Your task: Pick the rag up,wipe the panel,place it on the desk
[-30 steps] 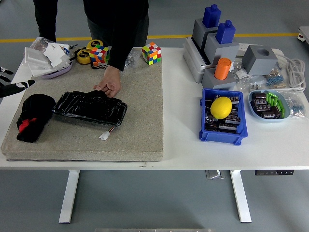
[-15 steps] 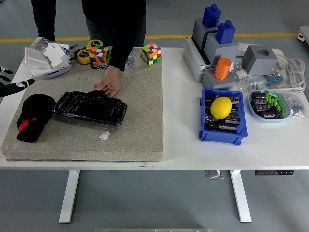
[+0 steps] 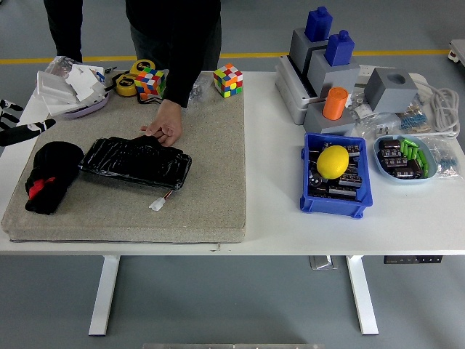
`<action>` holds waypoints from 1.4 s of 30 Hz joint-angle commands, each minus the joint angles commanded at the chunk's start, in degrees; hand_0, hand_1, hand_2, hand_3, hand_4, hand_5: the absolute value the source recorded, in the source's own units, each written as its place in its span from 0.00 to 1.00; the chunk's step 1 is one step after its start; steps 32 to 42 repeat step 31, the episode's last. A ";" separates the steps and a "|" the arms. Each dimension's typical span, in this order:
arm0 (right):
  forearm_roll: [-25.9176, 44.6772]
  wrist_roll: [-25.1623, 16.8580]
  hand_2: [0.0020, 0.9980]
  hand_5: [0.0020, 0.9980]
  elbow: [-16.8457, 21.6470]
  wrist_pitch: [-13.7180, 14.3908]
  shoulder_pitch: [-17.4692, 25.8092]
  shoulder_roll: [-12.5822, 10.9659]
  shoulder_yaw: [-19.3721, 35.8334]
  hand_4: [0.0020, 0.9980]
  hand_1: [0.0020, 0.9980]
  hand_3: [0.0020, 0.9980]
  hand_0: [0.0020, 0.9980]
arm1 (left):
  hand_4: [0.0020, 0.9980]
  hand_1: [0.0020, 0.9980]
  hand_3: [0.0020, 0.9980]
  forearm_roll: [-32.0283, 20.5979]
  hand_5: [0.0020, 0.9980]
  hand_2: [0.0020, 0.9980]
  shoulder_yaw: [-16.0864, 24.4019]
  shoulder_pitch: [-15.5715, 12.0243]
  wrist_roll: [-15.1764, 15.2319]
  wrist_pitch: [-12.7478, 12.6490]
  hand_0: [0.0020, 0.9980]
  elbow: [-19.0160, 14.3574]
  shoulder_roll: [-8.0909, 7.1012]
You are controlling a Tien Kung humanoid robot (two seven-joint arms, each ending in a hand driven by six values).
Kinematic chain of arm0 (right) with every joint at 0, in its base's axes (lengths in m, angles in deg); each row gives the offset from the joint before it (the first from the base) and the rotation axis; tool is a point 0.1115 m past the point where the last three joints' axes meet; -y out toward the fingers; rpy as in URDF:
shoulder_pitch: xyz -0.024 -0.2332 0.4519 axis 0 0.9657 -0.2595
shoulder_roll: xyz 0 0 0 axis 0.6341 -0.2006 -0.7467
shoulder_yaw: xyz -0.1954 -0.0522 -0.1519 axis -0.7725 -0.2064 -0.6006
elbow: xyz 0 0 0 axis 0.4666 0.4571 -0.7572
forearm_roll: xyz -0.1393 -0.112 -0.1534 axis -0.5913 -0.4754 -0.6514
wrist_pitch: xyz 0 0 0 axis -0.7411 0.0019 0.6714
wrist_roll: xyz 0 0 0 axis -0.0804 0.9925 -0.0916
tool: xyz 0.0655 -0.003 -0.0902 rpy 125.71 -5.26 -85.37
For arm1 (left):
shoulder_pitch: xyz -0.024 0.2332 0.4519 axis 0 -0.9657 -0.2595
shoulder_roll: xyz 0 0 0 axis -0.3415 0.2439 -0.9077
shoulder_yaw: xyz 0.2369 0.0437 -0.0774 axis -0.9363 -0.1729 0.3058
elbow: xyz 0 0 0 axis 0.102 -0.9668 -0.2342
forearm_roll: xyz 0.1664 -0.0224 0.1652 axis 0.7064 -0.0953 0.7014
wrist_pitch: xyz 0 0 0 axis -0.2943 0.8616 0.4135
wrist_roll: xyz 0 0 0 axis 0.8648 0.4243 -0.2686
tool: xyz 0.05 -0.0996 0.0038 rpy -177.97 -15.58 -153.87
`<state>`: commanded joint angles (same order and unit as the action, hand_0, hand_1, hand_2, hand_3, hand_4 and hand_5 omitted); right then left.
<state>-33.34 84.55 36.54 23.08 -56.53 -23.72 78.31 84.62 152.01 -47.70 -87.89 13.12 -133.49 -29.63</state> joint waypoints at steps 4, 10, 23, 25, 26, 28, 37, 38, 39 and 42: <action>0.07 -0.06 0.68 0.55 -0.01 -0.01 -0.02 0.01 0.09 1.00 0.66 0.61 0.73 | 1.00 0.63 0.78 -0.13 0.75 0.70 0.01 0.04 -0.06 0.05 0.43 0.00 -0.03; 0.07 -0.13 0.68 0.55 0.03 -0.03 0.06 0.08 0.26 1.00 0.66 0.61 0.73 | 1.00 0.63 0.78 -0.24 0.74 0.70 0.29 -0.11 -0.09 0.08 0.43 0.11 0.14; 0.07 -0.24 0.68 0.55 0.00 -0.03 0.42 0.27 0.77 1.00 0.66 0.61 0.73 | 1.00 0.63 0.78 -0.64 0.74 0.70 0.31 -0.43 0.04 -0.01 0.43 0.50 0.55; 0.03 -0.27 0.68 0.55 0.02 -0.04 0.57 0.35 0.99 1.00 0.66 0.61 0.73 | 1.00 0.63 0.78 -0.30 0.74 0.70 0.27 -0.49 0.04 0.02 0.43 0.42 0.56; 0.05 -0.29 0.68 0.55 0.00 -0.03 0.63 0.41 1.08 1.00 0.66 0.61 0.73 | 1.00 0.63 0.78 -0.49 0.74 0.70 0.21 -0.53 0.03 0.02 0.43 0.45 0.58; 0.09 -0.33 0.68 0.55 0.00 -0.05 0.74 0.49 1.15 1.00 0.66 0.61 0.73 | 1.00 0.63 0.78 -0.45 0.74 0.70 0.12 -0.55 0.00 0.06 0.43 0.51 0.60; 0.08 -0.37 0.68 0.55 0.00 -0.08 0.80 0.59 1.28 1.00 0.66 0.61 0.73 | 1.00 0.63 0.78 -0.30 0.74 0.70 0.34 -0.59 0.04 0.05 0.43 0.40 0.62; 0.08 -0.37 0.68 0.55 0.00 -0.08 0.80 0.59 1.28 1.00 0.66 0.61 0.73 | 1.00 0.63 0.78 -0.30 0.74 0.70 0.34 -0.59 0.04 0.05 0.43 0.40 0.62; 0.08 -0.37 0.68 0.55 0.00 -0.08 0.80 0.59 1.28 1.00 0.66 0.61 0.73 | 1.00 0.63 0.78 -0.30 0.74 0.70 0.34 -0.59 0.04 0.05 0.43 0.40 0.62; 0.08 -0.37 0.68 0.55 0.00 -0.08 0.80 0.59 1.28 1.00 0.66 0.61 0.73 | 1.00 0.63 0.78 -0.30 0.74 0.70 0.34 -0.59 0.04 0.05 0.43 0.40 0.62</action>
